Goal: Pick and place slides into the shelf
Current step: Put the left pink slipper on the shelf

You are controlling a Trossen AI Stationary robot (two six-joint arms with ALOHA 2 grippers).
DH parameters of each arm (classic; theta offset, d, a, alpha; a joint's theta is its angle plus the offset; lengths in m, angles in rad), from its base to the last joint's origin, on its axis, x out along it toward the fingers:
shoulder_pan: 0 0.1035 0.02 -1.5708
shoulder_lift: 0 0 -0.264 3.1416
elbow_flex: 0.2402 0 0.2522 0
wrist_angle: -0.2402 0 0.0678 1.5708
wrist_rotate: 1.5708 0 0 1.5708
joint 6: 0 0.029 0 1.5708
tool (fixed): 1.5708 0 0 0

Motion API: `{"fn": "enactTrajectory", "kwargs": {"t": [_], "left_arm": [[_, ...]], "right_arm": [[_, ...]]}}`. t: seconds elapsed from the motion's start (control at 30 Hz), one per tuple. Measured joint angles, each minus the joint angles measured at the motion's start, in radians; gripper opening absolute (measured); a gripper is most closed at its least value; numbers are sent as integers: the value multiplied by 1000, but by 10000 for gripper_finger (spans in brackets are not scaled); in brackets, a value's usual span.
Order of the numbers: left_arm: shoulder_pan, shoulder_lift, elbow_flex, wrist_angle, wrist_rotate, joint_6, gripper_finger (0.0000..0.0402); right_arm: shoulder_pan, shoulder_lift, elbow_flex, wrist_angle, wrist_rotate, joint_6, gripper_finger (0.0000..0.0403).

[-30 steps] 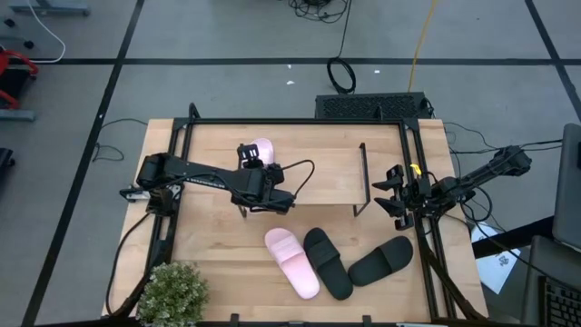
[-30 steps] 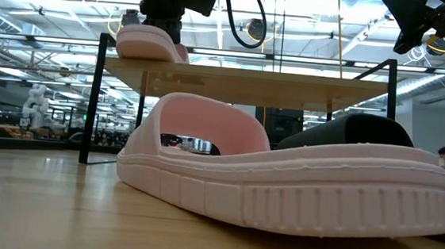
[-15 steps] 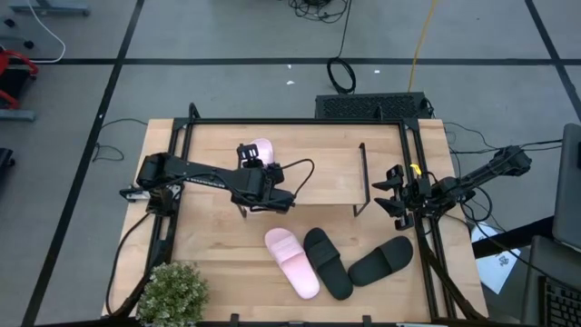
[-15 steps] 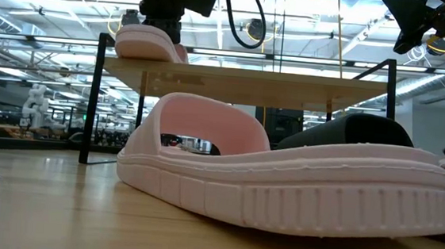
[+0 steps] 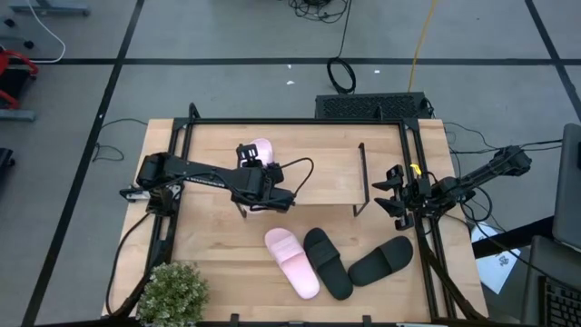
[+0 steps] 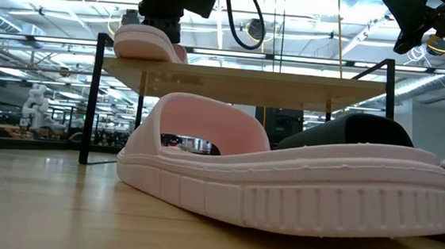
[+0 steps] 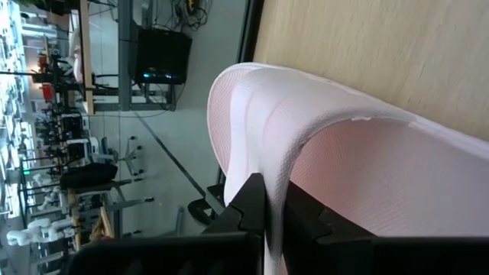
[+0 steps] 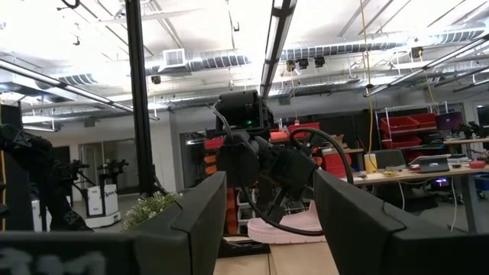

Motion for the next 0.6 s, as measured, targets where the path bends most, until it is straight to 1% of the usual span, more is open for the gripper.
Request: {"fn": "enactTrajectory", "kwargs": {"t": [0.13,0.43,0.6], "left_arm": [[0,0,0,0,6,1,36],[-1,0,0,1,13,-15,105],[-4,0,0,0,15,-17,128]], "right_arm": [[0,0,0,0,0,0,189],[0,0,0,0,0,0,189],[0,0,0,0,0,0,189]]}}
